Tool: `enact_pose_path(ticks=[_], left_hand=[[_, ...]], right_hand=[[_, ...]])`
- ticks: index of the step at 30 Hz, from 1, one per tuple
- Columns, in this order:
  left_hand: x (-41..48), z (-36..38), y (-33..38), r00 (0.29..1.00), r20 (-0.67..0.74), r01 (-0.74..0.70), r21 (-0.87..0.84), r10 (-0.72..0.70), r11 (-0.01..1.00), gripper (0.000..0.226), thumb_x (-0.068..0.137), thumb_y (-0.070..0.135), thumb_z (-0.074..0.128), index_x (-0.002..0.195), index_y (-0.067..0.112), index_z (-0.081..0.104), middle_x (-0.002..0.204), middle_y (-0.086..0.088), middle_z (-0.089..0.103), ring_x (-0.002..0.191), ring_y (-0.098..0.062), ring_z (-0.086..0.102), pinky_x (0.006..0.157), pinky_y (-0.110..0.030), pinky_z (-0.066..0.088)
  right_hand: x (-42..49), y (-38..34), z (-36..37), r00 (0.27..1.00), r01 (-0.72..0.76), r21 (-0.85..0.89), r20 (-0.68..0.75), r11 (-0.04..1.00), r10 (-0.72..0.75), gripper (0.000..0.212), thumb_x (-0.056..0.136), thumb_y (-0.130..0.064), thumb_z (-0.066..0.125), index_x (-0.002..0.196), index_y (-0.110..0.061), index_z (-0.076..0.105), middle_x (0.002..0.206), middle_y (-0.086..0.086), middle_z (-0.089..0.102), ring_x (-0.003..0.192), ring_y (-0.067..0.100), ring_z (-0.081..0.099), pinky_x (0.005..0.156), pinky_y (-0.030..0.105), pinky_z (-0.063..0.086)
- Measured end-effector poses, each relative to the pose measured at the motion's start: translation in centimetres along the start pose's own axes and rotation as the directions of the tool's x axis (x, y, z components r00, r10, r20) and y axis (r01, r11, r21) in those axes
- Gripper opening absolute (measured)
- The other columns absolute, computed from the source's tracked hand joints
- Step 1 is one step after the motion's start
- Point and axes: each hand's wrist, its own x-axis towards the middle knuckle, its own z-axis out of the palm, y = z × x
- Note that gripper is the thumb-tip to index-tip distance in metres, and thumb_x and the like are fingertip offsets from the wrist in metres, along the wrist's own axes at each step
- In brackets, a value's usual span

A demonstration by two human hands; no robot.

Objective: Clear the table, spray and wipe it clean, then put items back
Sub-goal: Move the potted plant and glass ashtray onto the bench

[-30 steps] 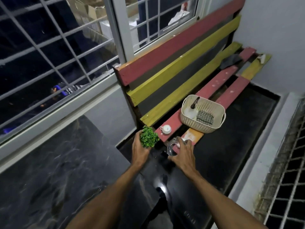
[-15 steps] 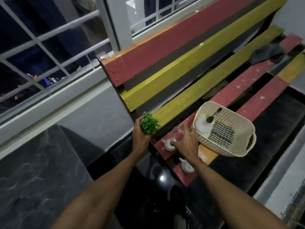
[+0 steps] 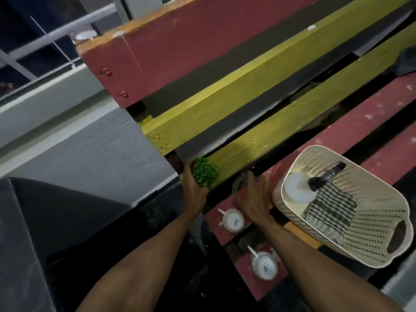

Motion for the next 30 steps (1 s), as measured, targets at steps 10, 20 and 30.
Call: enact_pose_path(ticks=[10, 20, 30], left_hand=[[0.9, 1.6, -1.9, 0.995, -0.103, -0.001, -0.014, -0.001, 1.0, 0.091, 0.069, -0.013, 0.078, 0.142, 0.027, 0.042, 0.137, -0.004, 0.049, 0.129, -0.023, 0.051, 0.095, -0.031, 0.053], [-0.2, 0.8, -2.1, 0.997, -0.065, 0.048, 0.065, -0.043, 0.997, 0.096, 0.075, -0.004, 0.083, 0.153, 0.02, 0.033, 0.146, -0.008, 0.05, 0.136, -0.026, 0.049, 0.106, -0.04, 0.048], [-1.2, -0.4, -2.0, 0.993, -0.069, 0.102, 0.082, -0.097, 0.991, 0.095, 0.074, 0.011, 0.089, 0.151, 0.016, 0.034, 0.136, -0.008, 0.058, 0.126, -0.024, 0.055, 0.104, -0.049, 0.051]], right_hand=[[0.4, 0.9, 2.1, 0.999, -0.011, -0.111, -0.052, 0.994, 0.006, 0.085, 0.066, -0.031, 0.078, 0.141, -0.019, 0.038, 0.132, 0.02, 0.042, 0.119, 0.041, 0.044, 0.1, 0.046, 0.039], [0.5, 1.4, 2.0, 0.999, -0.022, -0.068, -0.03, 0.997, 0.02, 0.089, 0.068, -0.029, 0.082, 0.144, -0.019, 0.035, 0.137, 0.019, 0.038, 0.123, 0.04, 0.04, 0.102, 0.043, 0.036], [0.7, 1.5, 1.7, 0.998, -0.053, -0.02, 0.045, 0.998, 0.054, 0.107, 0.068, -0.041, 0.086, 0.153, -0.023, 0.024, 0.148, 0.02, 0.033, 0.134, 0.041, 0.037, 0.111, 0.044, 0.033]])
